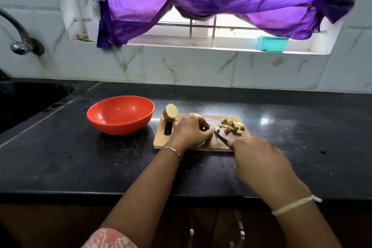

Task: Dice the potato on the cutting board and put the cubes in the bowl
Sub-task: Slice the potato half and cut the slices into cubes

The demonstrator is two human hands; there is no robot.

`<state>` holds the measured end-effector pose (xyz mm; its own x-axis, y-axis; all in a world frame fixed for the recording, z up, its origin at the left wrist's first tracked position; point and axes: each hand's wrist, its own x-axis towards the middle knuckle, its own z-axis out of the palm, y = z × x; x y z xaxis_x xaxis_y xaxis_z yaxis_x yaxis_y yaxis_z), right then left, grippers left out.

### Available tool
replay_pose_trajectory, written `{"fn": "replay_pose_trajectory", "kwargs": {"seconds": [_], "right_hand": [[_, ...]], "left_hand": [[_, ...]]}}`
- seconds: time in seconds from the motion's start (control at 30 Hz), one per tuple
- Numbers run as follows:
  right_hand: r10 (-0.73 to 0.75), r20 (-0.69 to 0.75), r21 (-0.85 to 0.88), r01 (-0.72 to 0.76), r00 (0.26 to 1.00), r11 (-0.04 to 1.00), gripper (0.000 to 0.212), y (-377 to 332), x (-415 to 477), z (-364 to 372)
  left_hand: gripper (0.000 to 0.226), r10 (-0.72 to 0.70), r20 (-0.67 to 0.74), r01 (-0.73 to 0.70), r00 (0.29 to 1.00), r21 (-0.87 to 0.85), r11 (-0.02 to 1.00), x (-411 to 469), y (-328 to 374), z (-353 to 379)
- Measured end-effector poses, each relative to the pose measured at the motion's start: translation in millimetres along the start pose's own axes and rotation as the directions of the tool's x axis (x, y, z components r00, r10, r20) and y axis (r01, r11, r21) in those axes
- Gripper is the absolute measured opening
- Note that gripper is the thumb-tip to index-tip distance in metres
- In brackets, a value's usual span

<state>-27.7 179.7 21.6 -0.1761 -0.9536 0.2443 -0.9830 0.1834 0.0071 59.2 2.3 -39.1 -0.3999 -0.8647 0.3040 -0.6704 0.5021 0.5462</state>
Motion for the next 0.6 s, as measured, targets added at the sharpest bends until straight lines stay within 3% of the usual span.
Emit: {"fn": "replay_pose_trajectory", "kwargs": {"seconds": [0.17, 0.33, 0.47, 0.6], "right_hand": [[0.020, -0.024, 0.091, -0.017, 1.000, 0.996, 0.041, 14.8, -7.8, -0.3], [0.096, -0.148, 0.257, -0.056, 0.984, 0.965, 0.044, 33.2, -2.6, 13.8], [0.196, -0.234, 0.465, -0.067, 0.952, 0.883, 0.042, 38.0, 11.2, 37.6], [0.224, -0.205, 0.597, -0.060, 0.953, 0.800, 0.042, 35.6, 19.0, 56.2]], "left_hand": [[0.024, 0.020, -0.050, -0.021, 0.999, -0.021, 1.000, -4.7, 2.8, -0.5], [0.026, 0.042, -0.107, -0.033, 0.993, 0.086, 0.996, -5.5, 6.5, 1.8], [0.021, 0.041, -0.142, -0.021, 0.989, 0.140, 0.990, -4.3, 5.1, -2.1], [0.022, -0.031, -0.209, 0.086, 0.977, 0.260, 0.962, -8.8, -0.8, -11.0]]}}
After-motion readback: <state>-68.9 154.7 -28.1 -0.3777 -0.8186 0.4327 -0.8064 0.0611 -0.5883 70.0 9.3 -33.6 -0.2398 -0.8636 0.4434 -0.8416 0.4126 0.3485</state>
